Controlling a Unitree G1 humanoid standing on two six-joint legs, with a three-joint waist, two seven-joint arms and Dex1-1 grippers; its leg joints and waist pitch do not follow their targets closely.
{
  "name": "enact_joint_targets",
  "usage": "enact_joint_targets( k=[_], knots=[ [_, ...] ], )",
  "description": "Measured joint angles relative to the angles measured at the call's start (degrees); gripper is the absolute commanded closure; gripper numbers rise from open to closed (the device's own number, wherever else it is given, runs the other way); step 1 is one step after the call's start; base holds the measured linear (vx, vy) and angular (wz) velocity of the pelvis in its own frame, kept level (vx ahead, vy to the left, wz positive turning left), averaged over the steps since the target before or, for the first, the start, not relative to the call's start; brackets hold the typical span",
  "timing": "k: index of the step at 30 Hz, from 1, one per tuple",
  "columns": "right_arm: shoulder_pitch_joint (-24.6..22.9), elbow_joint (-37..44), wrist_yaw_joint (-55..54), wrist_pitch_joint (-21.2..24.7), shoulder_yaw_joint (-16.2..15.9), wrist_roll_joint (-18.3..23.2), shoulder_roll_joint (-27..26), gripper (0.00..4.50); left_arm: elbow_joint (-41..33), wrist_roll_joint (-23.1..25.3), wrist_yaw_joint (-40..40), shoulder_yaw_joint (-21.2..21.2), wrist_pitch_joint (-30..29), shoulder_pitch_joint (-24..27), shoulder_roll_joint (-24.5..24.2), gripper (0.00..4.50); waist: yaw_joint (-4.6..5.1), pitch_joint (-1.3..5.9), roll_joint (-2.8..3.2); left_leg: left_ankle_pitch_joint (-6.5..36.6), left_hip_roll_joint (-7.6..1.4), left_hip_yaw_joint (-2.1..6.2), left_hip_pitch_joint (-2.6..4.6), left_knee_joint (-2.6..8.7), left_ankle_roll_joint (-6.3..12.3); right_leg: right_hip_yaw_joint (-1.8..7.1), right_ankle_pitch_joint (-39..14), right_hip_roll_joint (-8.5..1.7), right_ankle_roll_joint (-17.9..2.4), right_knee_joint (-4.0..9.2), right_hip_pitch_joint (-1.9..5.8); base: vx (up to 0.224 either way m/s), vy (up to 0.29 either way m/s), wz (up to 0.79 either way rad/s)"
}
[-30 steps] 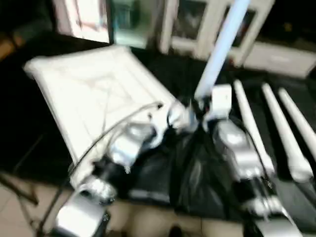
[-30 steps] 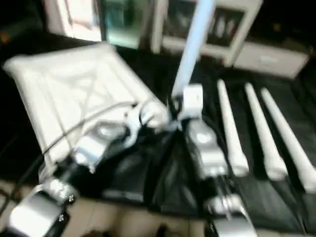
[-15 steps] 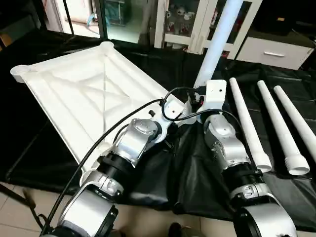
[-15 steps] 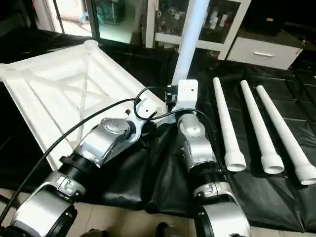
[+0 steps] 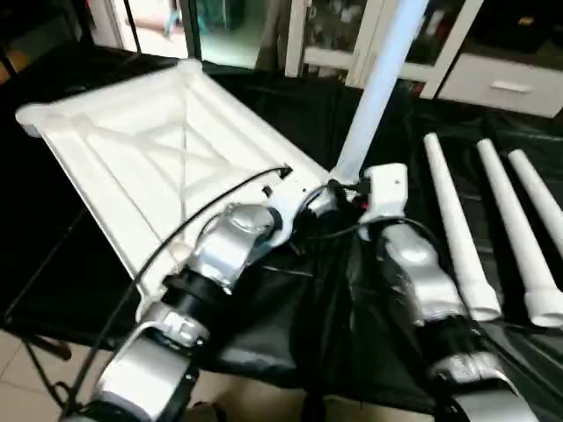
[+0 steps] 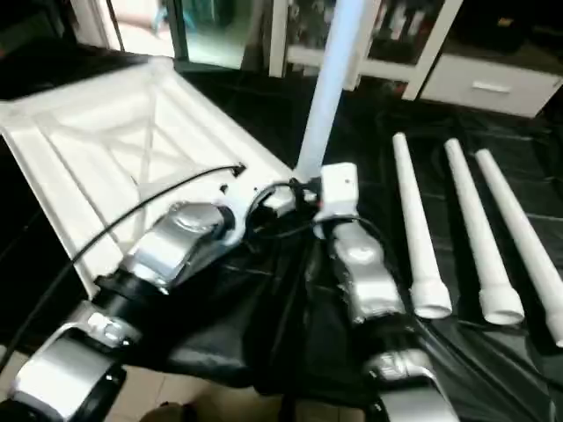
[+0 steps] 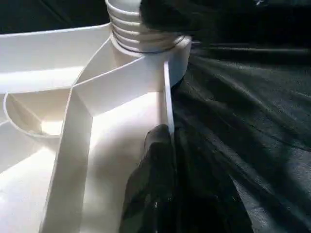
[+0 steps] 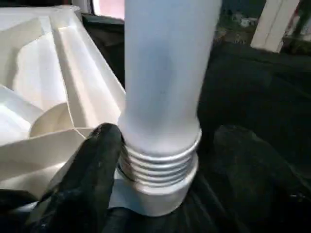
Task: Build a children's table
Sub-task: Insert table leg to table base
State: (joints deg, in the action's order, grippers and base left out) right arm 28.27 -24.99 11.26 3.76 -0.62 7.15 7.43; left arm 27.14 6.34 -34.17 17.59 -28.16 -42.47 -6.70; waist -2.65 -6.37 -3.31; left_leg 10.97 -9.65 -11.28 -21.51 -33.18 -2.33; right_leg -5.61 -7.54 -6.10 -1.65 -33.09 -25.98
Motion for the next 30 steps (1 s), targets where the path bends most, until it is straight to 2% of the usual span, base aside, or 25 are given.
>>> enact_joint_targets(
  k=[3,8,9,12,15,21,25,27,30],
  knots=[
    [-4.6,10.1,8.0,4.5,1.4,5.8,5.5,0.8,-4.2,-0.7,-5.1,0.8,2.3,3.2,-4.1,4.5,-0.44,0.02,0.03,0.1,-0.14,-0.07,0.09,-0.02,0.12,-0.02,-0.1,0.11,0.0,-0.07,0.01,0.0,0.0,0.0],
    [-10.0,20.0,20.7,9.6,3.4,12.2,15.5,0.8,-8.7,-2.4,-13.0,1.3,6.9,7.8,-10.1,4.5,-0.64,0.17,0.29,0.1,-0.35,-0.08,0.4,-0.31,0.07,0.06,-0.1,0.32,0.0,-0.14,0.34,0.0,0.0,0.0],
    [-11.9,21.5,24.6,10.8,3.6,13.9,18.0,0.5,-10.0,-2.9,-15.3,1.4,7.7,9.0,-11.5,4.5,-0.79,0.19,0.33,0.1,-0.38,-0.06,0.53,-0.33,0.06,0.06,-0.2,0.36,0.2,-0.12,0.57,0.0,0.0,0.0],
    [-14.9,22.9,32.4,12.4,3.5,16.8,21.5,0.38,-11.3,-3.9,-18.9,1.6,8.5,10.6,-12.9,4.5,-0.89,0.24,0.43,0.2,-0.42,-0.04,0.93,-0.38,-0.29,0.14,-0.3,0.45,0.2,-0.04,1.02,0.0,0.0,0.0],
    [-17.6,25.1,40.2,14.7,2.1,19.3,25.5,0.1,-13.1,-4.6,-21.5,2.4,8.7,11.8,-13.8,4.5,-1.08,0.3,0.52,0.2,-0.41,-0.05,0.91,-0.51,-0.32,0.21,-0.3,0.44,0.2,-0.03,1.15,0.0,0.0,0.0],
    [-16.8,24.8,44.3,14.8,-1.2,18.7,27.0,0.1,-14.2,-5.7,-25.3,2.7,9.0,12.8,-15.1,4.5,-1.45,0.36,0.53,0.2,-0.41,-0.05,0.84,-0.7,-0.35,0.26,-0.3,0.44,0.2,-0.08,1.16,0.0,0.0,0.0],
    [-13.1,21.8,43.9,12.7,-3.0,15.2,24.8,0.1,-14.9,-6.0,-26.8,3.2,9.1,13.1,-15.4,4.5,-1.86,0.39,0.49,0.1,-0.42,-0.04,0.78,-0.74,-0.52,0.29,-0.2,0.44,0.1,-0.16,1.14,0.0,0.0,0.0],
    [-11.7,20.4,44.2,12.1,-3.9,14.8,24.2,0.1,-15.2,-6.1,-27.5,3.7,9.3,13.1,-15.4,4.5,-2.33,0.4,0.48,0.0,-0.42,-0.03,0.74,-0.76,-0.46,0.29,-0.1,0.44,0.1,-0.21,1.14,0.0,0.0,0.0],
    [-9.7,17.9,44.3,10.9,-4.6,14.3,22.9,0.1,-15.4,-6.1,-28.1,3.8,9.3,13.1,-15.4,4.5,-2.54,0.41,0.47,-0.1,-0.42,-0.02,0.66,-0.89,-0.25,0.32,0.0,0.43,-0.1,-0.43,1.06,0.0,0.0,0.0]
  ],
)
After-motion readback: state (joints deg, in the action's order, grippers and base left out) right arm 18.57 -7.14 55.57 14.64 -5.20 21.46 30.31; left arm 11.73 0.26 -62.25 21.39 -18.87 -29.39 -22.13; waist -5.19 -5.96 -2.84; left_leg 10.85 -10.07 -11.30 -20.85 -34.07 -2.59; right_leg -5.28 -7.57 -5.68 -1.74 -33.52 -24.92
